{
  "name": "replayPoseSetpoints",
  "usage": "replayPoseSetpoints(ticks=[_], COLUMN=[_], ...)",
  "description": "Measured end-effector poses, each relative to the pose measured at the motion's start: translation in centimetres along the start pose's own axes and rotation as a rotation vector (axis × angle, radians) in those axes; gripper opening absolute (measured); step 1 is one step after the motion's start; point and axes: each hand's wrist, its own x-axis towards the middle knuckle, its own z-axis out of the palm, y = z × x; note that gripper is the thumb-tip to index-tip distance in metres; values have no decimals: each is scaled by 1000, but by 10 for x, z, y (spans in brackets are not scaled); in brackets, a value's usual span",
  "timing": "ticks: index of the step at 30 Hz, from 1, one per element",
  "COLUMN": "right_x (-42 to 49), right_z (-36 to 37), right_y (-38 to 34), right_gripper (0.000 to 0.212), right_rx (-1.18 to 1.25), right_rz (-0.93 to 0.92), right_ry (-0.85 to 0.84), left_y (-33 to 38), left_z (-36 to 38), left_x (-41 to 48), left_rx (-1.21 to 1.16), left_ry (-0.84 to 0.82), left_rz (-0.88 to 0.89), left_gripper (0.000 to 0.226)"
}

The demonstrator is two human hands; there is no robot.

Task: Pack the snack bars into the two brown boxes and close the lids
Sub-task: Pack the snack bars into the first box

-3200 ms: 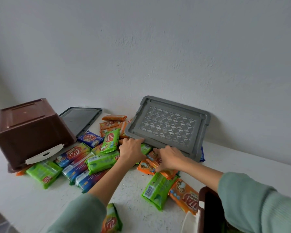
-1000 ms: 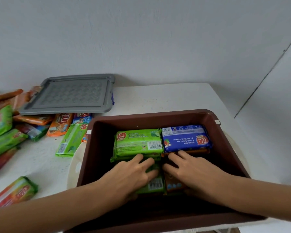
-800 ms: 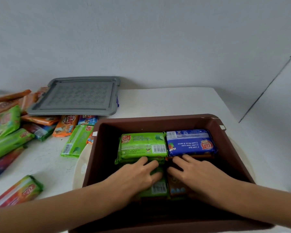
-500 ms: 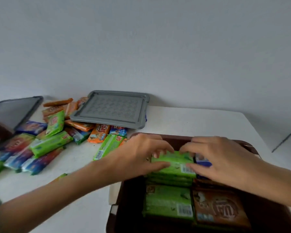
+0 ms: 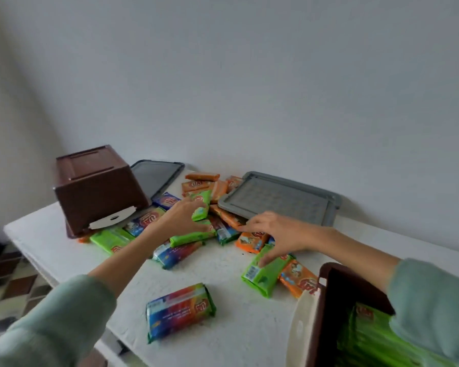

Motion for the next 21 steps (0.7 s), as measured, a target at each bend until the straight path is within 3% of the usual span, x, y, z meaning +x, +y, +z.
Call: replayPoseSetpoints(ticks=[3, 6, 12, 17, 21], right_x=[17, 19, 21, 20, 23], right_z=[25, 36, 41, 42, 43], right_y=[5, 7, 10, 11, 5], right_gripper=[101, 103, 84, 73, 70], right_rx=[15, -14, -145, -141, -90], right_rz=[-57, -83, -155, -179, -164], right_ry=[-232, -356, -323, -235, -172], left_y=[-24, -27, -32, -24, -21], left_z=[21, 37, 53, 54, 58], left_x=[1, 0, 5, 3, 4], left_rx=[-29, -76, 23, 77, 133], left_ry=[-102, -117, -66, 78, 33], left_rz=[-108, -124, -139, -245, -196], left_gripper=[77, 81, 78, 74, 68])
